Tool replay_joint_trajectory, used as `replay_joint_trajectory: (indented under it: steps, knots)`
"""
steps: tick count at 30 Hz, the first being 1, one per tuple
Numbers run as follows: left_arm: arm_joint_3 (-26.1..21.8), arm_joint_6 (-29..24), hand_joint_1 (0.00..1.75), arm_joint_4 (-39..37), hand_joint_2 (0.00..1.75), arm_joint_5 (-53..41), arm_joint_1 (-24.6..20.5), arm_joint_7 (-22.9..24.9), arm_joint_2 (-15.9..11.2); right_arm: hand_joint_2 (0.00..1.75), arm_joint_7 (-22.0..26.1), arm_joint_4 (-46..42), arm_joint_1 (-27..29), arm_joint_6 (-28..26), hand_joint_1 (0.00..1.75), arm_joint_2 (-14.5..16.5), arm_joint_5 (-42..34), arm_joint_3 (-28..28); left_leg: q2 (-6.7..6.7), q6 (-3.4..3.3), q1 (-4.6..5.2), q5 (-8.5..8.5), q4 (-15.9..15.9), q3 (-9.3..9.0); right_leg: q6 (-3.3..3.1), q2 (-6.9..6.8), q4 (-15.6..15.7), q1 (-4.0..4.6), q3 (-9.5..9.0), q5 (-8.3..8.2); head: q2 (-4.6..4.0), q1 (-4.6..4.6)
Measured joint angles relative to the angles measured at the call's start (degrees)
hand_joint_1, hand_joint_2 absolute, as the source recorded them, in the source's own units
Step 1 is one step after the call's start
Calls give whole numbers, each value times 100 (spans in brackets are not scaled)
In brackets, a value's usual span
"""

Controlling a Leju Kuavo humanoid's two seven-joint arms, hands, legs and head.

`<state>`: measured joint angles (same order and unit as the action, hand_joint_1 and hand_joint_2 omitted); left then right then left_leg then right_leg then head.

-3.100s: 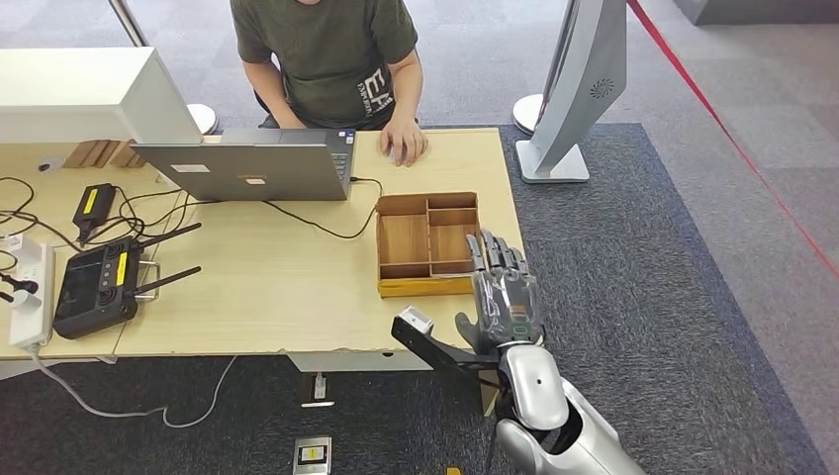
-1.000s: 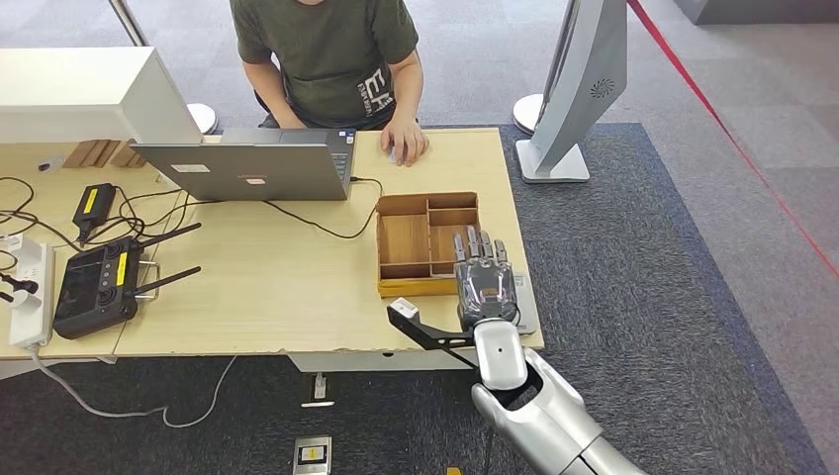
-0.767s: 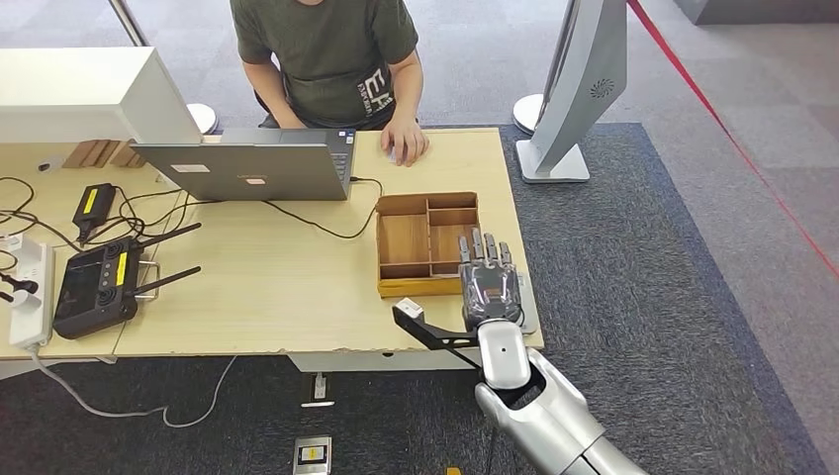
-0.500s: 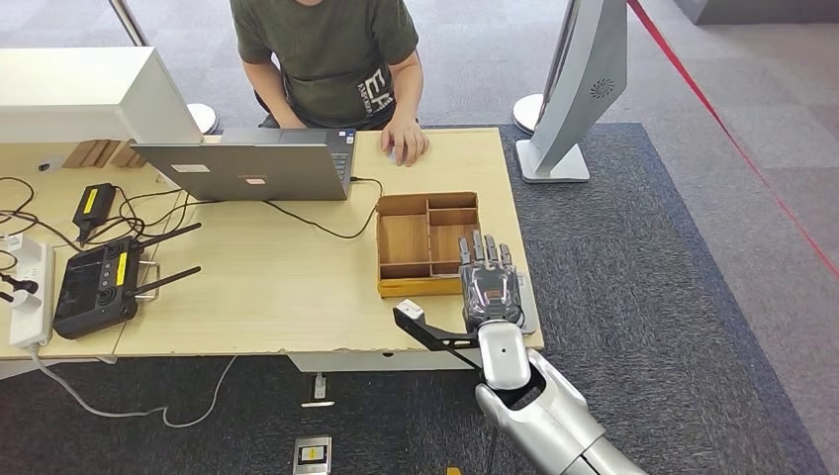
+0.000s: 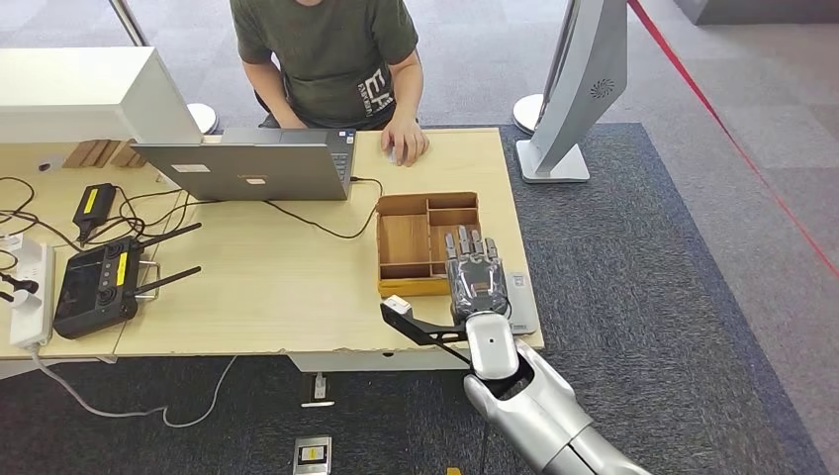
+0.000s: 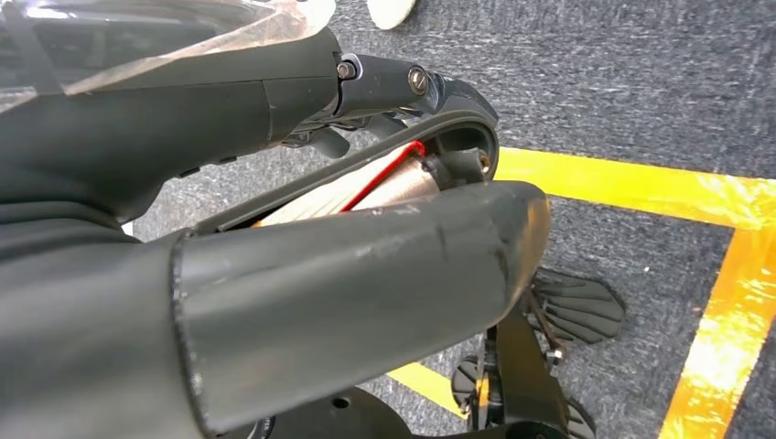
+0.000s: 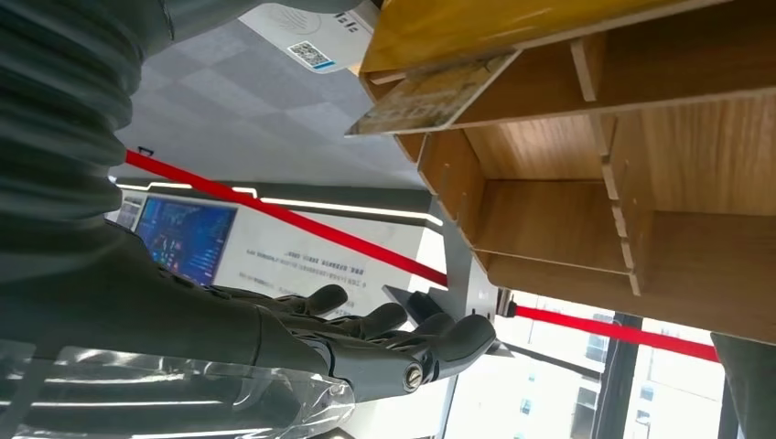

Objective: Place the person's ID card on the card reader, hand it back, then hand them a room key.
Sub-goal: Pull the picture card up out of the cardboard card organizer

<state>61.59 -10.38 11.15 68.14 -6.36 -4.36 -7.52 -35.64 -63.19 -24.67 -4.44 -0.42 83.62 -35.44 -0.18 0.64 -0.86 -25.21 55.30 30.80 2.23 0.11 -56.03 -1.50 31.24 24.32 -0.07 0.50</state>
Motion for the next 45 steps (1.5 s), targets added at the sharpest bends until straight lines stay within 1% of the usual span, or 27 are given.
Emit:
replay_joint_trajectory:
  steps: [5, 15, 24, 45]
  knots:
    - [0, -31, 0, 0, 0, 34, 2, 62, 0, 175, 2, 112, -116, 16, 0, 71, -57, -20, 0, 0, 0, 0, 0, 0, 0, 0, 0, 0, 0, 0, -1, -1]
    - [0, -43, 0, 0, 0, 51, 6, 75, 0, 175, -3, 246, -168, 46, 0, 125, -74, -48, 0, 0, 0, 0, 0, 0, 0, 0, 0, 0, 0, 0, -1, -1]
    - [0, -42, 0, 1, 0, 30, 8, 80, 0, 175, -137, 295, -180, 207, 0, 120, -137, -74, 0, 0, 0, 0, 0, 0, 0, 0, 1, 0, 1, 0, -2, -1]
    - [0, -33, 0, 1, 0, -14, 7, 61, 0, 175, -187, 304, -165, 261, 0, 58, -220, -126, 0, 0, 0, 0, 0, 0, 0, 0, 1, 0, 2, 0, -2, -1]
